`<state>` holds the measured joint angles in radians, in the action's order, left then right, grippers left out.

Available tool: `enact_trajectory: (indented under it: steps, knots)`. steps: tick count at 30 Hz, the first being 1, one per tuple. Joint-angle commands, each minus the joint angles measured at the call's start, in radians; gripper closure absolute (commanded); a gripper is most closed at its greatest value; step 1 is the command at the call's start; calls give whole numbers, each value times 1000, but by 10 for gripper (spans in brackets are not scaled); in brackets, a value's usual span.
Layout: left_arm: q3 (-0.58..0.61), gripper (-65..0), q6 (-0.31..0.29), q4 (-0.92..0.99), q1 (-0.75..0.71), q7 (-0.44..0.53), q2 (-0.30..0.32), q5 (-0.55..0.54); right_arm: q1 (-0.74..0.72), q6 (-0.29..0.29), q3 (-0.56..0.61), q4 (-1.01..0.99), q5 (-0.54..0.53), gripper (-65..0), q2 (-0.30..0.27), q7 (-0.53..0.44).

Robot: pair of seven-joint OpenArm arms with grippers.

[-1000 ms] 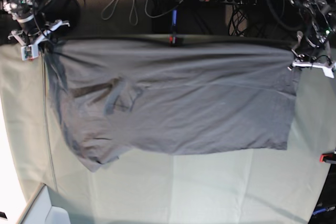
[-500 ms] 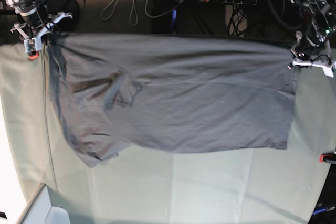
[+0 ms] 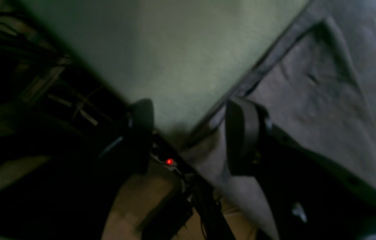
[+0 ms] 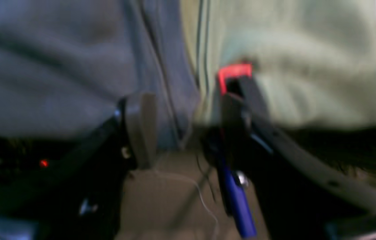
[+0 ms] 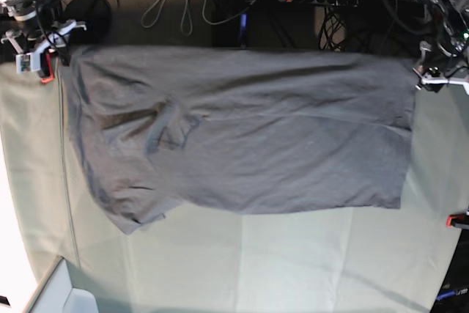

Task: Layout the t-shirt on the table in an organized manner, then fold the t-shirt properly
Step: 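Move both grippers to the shirt's opposite edge and grasp its corners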

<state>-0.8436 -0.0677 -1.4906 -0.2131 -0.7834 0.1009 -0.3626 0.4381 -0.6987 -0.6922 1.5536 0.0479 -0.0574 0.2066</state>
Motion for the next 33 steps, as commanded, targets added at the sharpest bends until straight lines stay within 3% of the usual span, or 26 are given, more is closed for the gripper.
enact_trajectory:
  steps: [1, 11, 19, 26, 29, 33]
  knots:
    - [-7, -337, -2, -43, 8, 20, 15, -8, 0, 1, -5, 32, -24, -332, -12, -25]
    - [-7, -338, -2, -201, 10, 20, 10, -8, -92, 1, -79, 64, -23, -334, -8, -23]
    - [-9, -341, 7, -195, 51, 22, 13, -8, -312, 1, -22, -6, 5, -334, -12, -22]
    - [-7, -506, 7, -203, 93, 22, 12, -6, -614, 1, 67, -267, 241, -336, -6, -22]
    - [-7, -525, 7, -203, 93, 22, 12, -6, -735, 1, 76, -437, 261, -338, -23, -25]
    - [-7, -524, 3, -203, 93, 22, 15, -3, -881, 1, 78, -677, 263, -362, -89, -31]
